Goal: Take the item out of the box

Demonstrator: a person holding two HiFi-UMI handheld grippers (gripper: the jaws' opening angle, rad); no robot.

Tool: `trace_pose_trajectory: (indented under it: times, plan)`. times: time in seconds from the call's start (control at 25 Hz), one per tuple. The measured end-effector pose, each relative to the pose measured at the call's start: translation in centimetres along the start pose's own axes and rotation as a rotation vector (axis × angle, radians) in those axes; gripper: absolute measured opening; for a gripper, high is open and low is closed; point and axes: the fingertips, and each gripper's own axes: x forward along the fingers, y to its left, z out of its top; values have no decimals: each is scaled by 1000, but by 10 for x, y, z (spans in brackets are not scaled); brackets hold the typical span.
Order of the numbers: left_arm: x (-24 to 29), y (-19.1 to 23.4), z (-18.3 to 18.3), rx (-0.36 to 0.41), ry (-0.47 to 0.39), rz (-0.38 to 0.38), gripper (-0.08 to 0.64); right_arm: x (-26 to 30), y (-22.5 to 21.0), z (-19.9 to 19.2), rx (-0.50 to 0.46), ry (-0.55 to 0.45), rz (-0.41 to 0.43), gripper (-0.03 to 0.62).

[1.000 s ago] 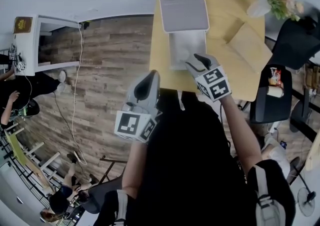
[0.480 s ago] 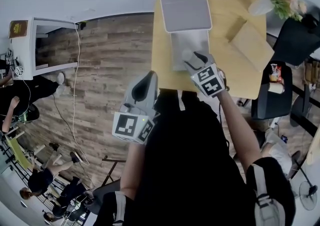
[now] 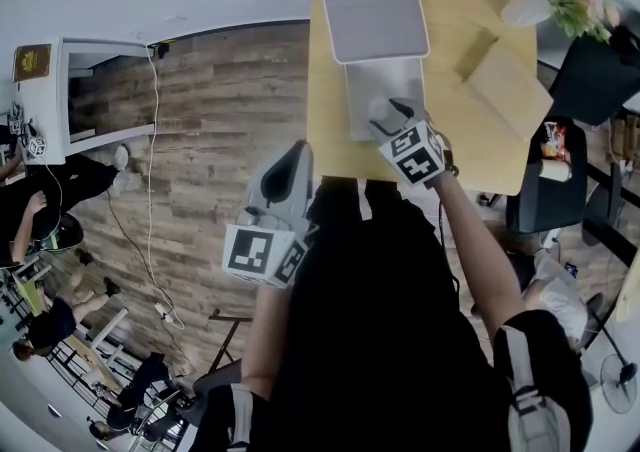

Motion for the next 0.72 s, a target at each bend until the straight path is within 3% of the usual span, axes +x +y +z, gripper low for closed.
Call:
trace_pose_trajectory:
  times: [0.72]
  plan:
    - [-12, 20, 0, -11, -1, 49, 9, 23, 4, -4, -36, 72, 12, 239]
